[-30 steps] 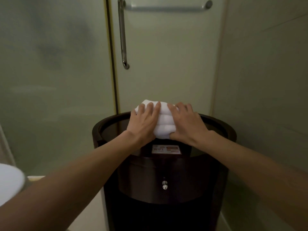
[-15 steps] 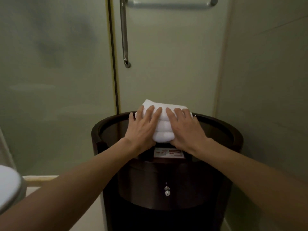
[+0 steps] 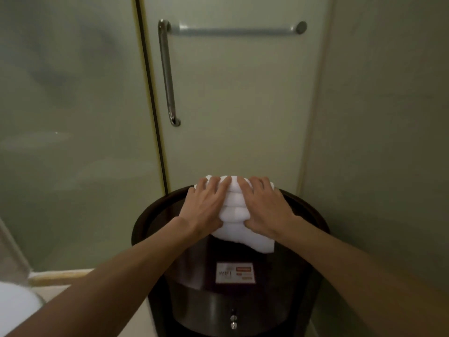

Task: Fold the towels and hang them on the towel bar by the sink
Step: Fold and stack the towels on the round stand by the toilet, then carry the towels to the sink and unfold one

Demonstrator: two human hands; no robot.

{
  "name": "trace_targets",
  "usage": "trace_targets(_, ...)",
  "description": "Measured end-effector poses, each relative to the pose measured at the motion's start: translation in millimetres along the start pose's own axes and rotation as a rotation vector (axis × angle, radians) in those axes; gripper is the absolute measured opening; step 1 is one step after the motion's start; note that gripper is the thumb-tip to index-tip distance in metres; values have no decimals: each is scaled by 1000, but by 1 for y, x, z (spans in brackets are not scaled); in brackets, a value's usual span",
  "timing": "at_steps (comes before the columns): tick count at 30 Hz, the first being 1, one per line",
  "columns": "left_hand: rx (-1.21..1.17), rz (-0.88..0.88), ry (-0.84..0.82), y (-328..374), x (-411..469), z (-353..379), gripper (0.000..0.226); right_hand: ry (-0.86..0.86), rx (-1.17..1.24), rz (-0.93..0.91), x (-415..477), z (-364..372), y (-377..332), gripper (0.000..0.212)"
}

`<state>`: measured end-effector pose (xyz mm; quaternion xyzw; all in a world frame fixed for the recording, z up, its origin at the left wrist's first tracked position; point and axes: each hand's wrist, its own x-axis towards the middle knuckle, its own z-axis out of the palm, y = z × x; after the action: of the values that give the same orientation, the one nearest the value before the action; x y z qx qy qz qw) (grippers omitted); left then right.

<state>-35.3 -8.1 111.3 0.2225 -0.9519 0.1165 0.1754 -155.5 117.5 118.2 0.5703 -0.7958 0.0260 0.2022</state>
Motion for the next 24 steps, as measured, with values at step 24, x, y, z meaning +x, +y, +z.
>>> trace_targets(24,-25,-41,-130,-62,94,-479,100,-87,184,-116,113,-463,49,96)
